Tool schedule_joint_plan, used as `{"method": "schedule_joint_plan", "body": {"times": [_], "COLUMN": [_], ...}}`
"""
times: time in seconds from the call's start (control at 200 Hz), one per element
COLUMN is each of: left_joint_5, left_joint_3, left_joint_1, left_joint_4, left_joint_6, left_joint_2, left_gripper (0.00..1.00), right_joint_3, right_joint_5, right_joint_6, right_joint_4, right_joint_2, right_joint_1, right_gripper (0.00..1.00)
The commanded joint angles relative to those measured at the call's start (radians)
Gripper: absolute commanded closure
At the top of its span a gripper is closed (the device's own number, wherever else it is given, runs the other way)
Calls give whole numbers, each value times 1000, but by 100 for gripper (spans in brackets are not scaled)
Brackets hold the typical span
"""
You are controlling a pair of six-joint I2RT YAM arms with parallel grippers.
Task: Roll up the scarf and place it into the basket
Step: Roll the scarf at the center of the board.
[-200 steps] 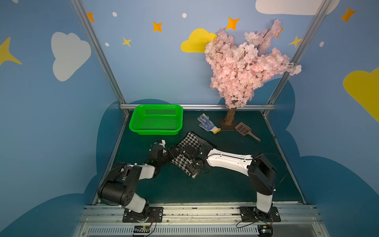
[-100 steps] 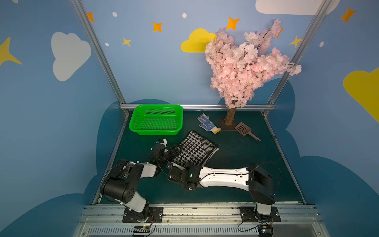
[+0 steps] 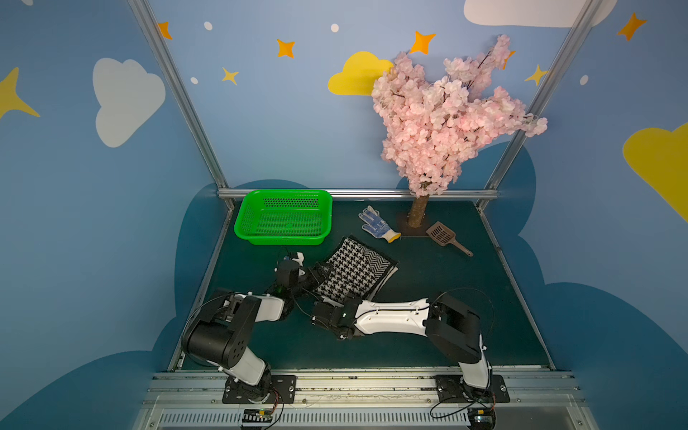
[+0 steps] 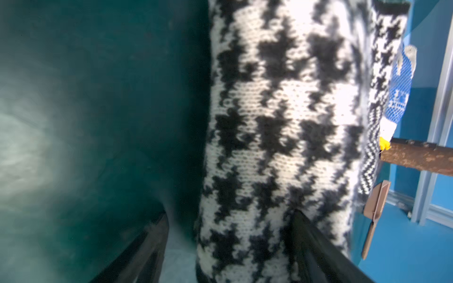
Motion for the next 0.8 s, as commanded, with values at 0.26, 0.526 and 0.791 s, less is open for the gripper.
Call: {"method": "schedule_joint_plan", "body": {"times": [0.26,0.526,0.791], "left_joint_5": [39,55,45], "left_joint_3": [-30,-52,-77], "left_joint_1": [8,57,73], "left_joint_4": [-167,-166,-214], "left_joint_6": [-25,-40,-26], "left_joint_2": [20,-18,-142], "left_gripper": [0,0,0], "right_joint_3": [-104,-185,-204], "right_joint_5": [-259,-480,-950], "right_joint_6": [-24,-13,-17], "right_joint_4": [89,147,143], "right_joint_2": [39,-43,-169], "right_joint_1": [-92,-152,-286], "right_gripper": [63,90,100]}}
